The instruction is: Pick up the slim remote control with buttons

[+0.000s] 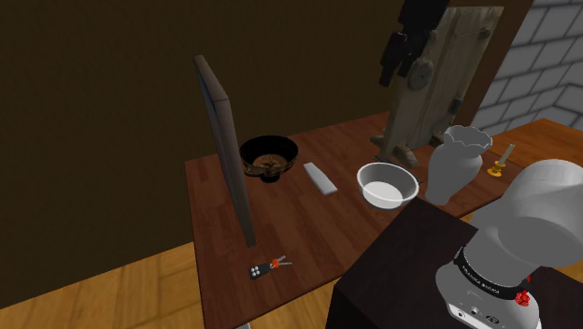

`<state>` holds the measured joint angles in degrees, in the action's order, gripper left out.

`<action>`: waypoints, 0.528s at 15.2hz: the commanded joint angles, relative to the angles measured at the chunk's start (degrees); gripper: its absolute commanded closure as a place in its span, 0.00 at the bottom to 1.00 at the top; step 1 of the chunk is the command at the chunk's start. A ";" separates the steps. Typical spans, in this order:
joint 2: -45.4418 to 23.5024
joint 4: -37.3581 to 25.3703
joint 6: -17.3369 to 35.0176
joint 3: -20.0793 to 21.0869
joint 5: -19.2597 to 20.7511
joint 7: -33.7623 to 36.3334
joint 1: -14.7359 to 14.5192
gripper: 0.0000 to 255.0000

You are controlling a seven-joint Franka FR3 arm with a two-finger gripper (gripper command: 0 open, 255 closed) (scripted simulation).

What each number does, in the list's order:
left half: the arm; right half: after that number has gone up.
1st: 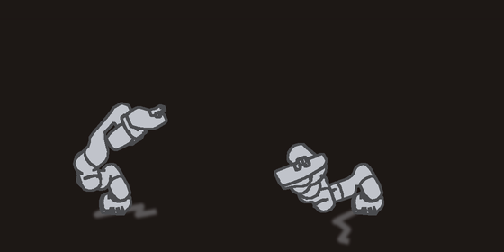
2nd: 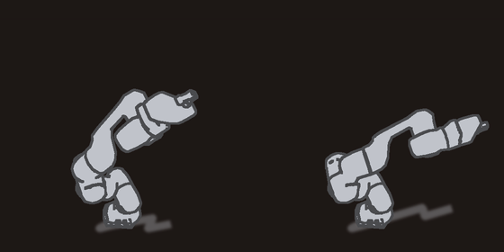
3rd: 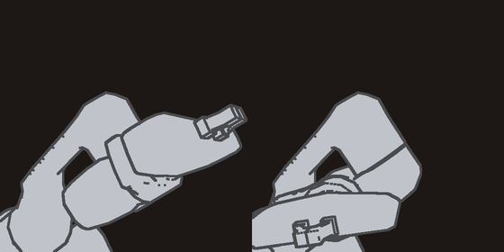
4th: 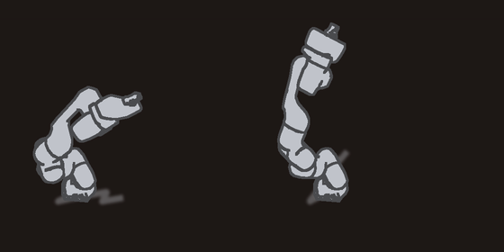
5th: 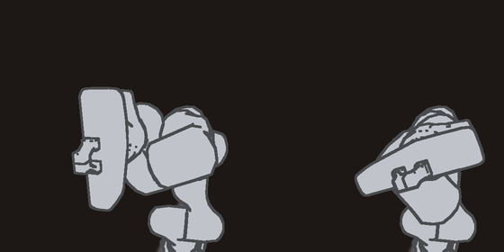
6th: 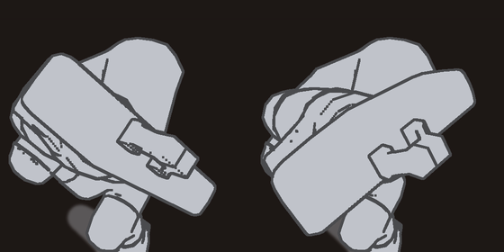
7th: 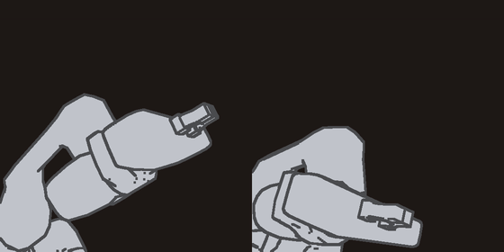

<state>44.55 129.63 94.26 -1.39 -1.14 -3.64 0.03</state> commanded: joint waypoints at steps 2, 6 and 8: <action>-0.98 0.99 1.74 0.11 -0.01 0.42 0.16 0.00; -5.61 4.28 8.70 0.53 -0.02 2.08 0.77 0.00; -8.33 5.51 12.17 0.71 -0.01 2.92 1.05 0.00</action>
<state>37.87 134.58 104.38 -0.93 -1.08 -1.33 0.99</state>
